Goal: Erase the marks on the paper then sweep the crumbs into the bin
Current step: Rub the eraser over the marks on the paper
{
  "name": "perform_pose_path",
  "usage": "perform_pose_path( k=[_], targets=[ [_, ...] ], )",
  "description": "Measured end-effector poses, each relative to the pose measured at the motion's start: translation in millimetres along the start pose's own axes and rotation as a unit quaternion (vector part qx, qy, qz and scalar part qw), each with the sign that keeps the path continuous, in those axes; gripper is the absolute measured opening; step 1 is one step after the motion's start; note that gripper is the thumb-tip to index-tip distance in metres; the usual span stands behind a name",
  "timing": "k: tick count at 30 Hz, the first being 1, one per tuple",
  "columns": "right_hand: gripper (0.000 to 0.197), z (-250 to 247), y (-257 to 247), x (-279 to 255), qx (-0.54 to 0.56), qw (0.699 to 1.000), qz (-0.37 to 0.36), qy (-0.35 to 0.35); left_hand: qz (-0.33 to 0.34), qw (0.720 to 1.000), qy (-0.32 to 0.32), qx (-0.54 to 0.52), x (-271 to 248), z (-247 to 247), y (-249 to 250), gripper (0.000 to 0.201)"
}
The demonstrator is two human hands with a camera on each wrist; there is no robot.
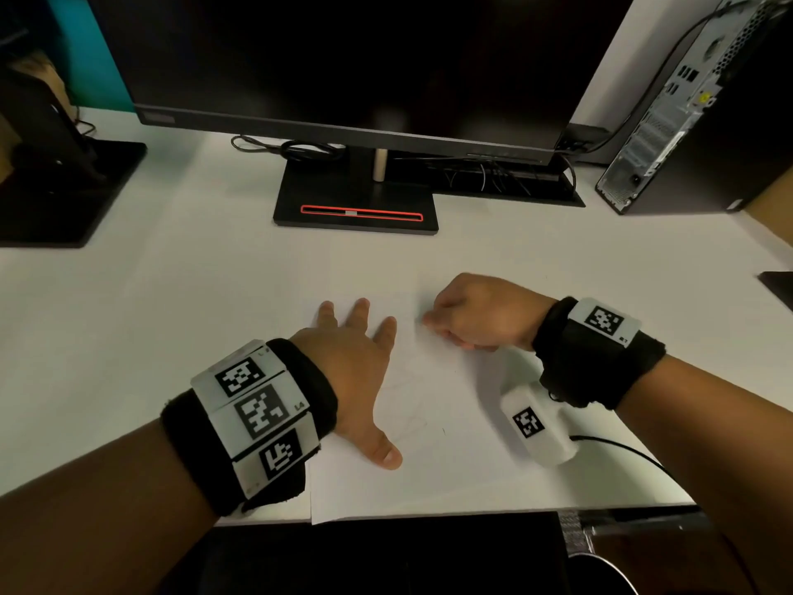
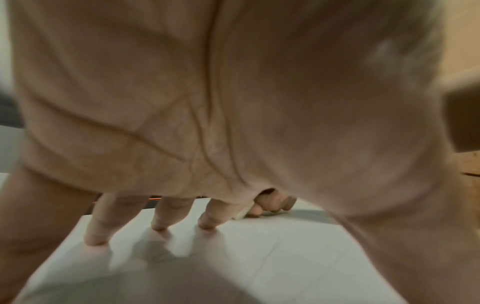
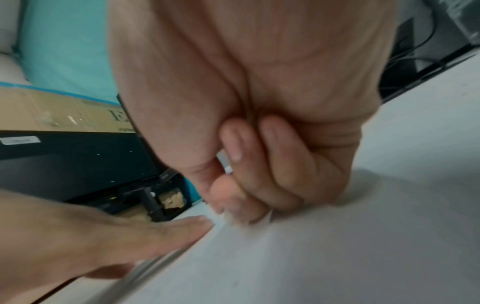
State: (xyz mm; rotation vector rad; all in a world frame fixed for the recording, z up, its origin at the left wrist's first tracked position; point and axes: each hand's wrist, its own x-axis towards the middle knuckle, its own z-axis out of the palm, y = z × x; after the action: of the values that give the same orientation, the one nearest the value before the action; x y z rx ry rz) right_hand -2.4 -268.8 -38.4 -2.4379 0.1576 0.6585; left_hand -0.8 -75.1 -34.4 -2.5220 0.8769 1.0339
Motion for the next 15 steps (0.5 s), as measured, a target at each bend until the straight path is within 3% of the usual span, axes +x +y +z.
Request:
perform_pose_path(
  k=[2,6,11,15],
  targets=[
    [0.038,4,-2,-2,0.001,0.999,-0.005,-0.046,0.0,1.0,-0.003,-0.002,-1,-1,0,0.148],
    [0.041,-6,3,8,0.002,0.999,0.009,0.038,0.002,1.0,-0.003,0.0,0,-1,0,0.148],
    [0.036,-3,3,9,0.018,1.0,0.005,-0.011,0.004,1.0,0.002,-0.003,1,0,-1,0.149],
    [0.039,-8,3,16,0.001,0.999,0.017,0.05,0.005,1.0,0.004,-0.005,1,1,-1,0.149]
  ],
)
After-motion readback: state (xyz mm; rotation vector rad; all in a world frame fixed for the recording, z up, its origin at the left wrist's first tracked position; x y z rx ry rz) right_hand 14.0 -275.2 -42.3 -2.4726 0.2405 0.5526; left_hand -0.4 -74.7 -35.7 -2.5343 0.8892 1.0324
